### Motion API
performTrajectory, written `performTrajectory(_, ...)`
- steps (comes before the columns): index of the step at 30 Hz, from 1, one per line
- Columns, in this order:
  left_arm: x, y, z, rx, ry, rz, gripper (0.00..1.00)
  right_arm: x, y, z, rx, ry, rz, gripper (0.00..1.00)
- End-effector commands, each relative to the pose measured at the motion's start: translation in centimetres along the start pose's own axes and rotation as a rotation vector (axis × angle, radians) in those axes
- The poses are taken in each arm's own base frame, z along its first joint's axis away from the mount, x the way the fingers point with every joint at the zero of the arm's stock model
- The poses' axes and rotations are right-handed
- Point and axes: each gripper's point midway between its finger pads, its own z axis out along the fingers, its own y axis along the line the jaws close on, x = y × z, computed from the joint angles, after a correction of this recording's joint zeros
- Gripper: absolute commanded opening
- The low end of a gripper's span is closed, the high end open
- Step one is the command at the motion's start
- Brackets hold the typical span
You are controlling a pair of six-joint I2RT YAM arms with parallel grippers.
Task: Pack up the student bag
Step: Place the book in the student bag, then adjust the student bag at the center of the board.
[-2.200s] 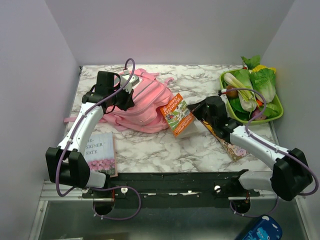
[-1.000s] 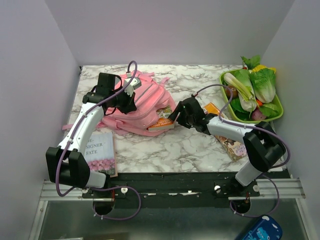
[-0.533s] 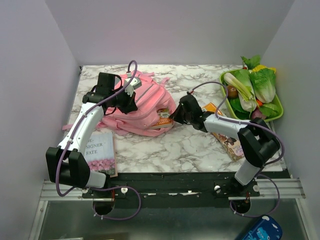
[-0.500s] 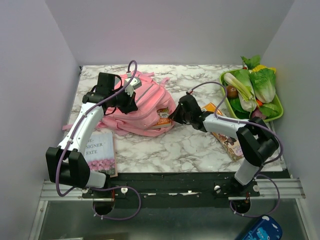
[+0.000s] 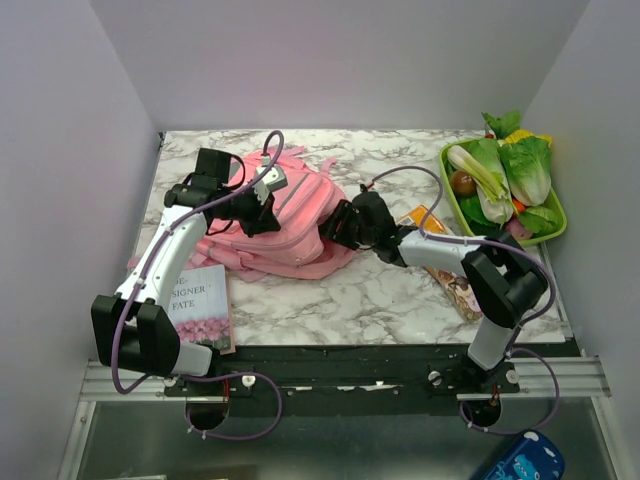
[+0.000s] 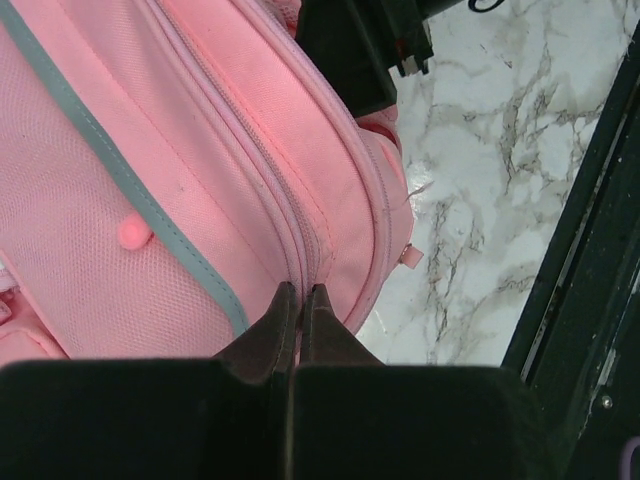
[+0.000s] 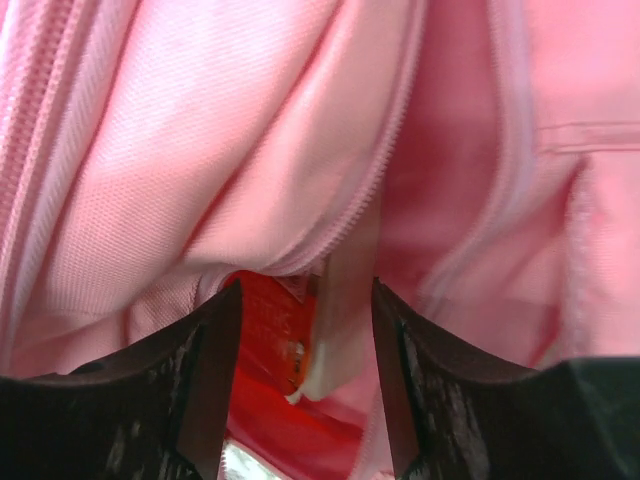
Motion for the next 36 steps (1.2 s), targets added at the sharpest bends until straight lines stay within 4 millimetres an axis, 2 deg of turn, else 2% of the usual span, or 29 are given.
performTrajectory(1, -1.2, -3.0, -1.4, 0.108, -0.076, 0.136, 0.0, -1.7, -0.1, -1.9, -0.051, -0.099, 0.024, 0.64)
performTrajectory(3, -1.0, -3.7, -1.7, 0.13, -0.072, 0.144, 0.0, -1.6, -0.5, -1.7, -0.074, -0.103, 0.057, 0.65)
performTrajectory(6, -0.6, -3.5, -1.8, 0.122, -0.054, 0.155, 0.01, -1.7, 1.1, -2.2, -0.249, -0.142, 0.116, 0.65)
performTrajectory(8, -0.2, -3.2, -1.8, 0.107, -0.034, 0.163, 0.03, -2.7, 2.9, -3.3, -0.367, -0.186, 0.144, 0.65)
performTrajectory(9, 0.2, -2.9, -1.8, 0.088, -0.017, 0.162, 0.04, -2.3, 2.3, -3.5, -0.371, -0.19, 0.153, 0.66)
performTrajectory(11, 0.8, -2.7, -1.8, 0.067, -0.004, 0.164, 0.04, -3.4, 3.5, -4.9, -0.462, -0.244, 0.161, 0.68)
performTrajectory(13, 0.8, -2.2, -2.0, 0.026, -0.005, 0.19, 0.06, -3.6, 3.5, -5.7, -0.509, -0.265, 0.18, 0.68)
performTrajectory(14, 1.2, -2.1, -1.8, 0.021, 0.002, 0.188, 0.06, -4.4, 4.6, -6.5, -0.572, -0.294, 0.177, 0.72)
performTrajectory(15, 1.3, -2.0, -1.8, 0.017, 0.003, 0.201, 0.06, -4.4, 4.8, -6.7, -0.591, -0.299, 0.181, 0.78)
performTrajectory(16, 1.5, -2.0, -1.9, 0.014, 0.007, 0.208, 0.06, -4.8, 5.4, -7.1, -0.62, -0.311, 0.175, 0.99)
performTrajectory(19, 1.7, -2.5, -1.9, 0.034, 0.009, 0.218, 0.06, -5.4, 6.4, -6.9, -0.639, -0.312, 0.16, 1.0)
performTrajectory(22, 1.4, -3.1, -2.2, 0.053, 0.002, 0.23, 0.06, -5.5, 6.2, -6.0, -0.623, -0.304, 0.178, 1.0)
performTrajectory(27, 1.7, -3.4, -2.4, 0.065, 0.015, 0.239, 0.06, -5.9, 7.4, -6.4, -0.669, -0.309, 0.173, 1.0)
performTrajectory(28, 1.7, -3.4, -2.4, 0.062, 0.014, 0.239, 0.07, -6.1, 7.7, -6.6, -0.676, -0.31, 0.16, 0.97)
performTrajectory(29, 1.7, -3.3, -2.4, 0.059, 0.015, 0.23, 0.13, -6.0, 8.2, -6.8, -0.682, -0.291, 0.148, 0.87)
performTrajectory(31, 0.8, -2.9, -2.4, 0.04, -0.013, 0.227, 0.22, -6.2, 9.5, -7.3, -0.703, -0.285, 0.107, 0.82)
performTrajectory(32, 0.1, -3.0, -2.5, 0.029, -0.033, 0.189, 0.38, -5.9, 9.8, -7.2, -0.686, -0.26, 0.096, 0.79)
performTrajectory(33, -1.3, -2.8, -2.6, 0.018, -0.08, 0.202, 0.42, -6.4, 11.0, -8.0, -0.703, -0.269, 0.075, 0.79)
performTrajectory(34, -2.2, -2.9, -2.9, 0.008, -0.111, 0.195, 0.45, -6.2, 11.6, -8.2, -0.7, -0.269, 0.041, 0.79)
performTrajectory(35, -3.1, -3.0, -3.1, 0.006, -0.14, 0.191, 0.53, -5.9, 11.6, -8.1, -0.678, -0.256, 0.026, 0.79)
performTrajectory(36, -4.2, -3.0, -3.3, -0.002, -0.181, 0.174, 0.55, -6.0, 12.3, -8.6, -0.687, -0.257, 0.007, 0.79)
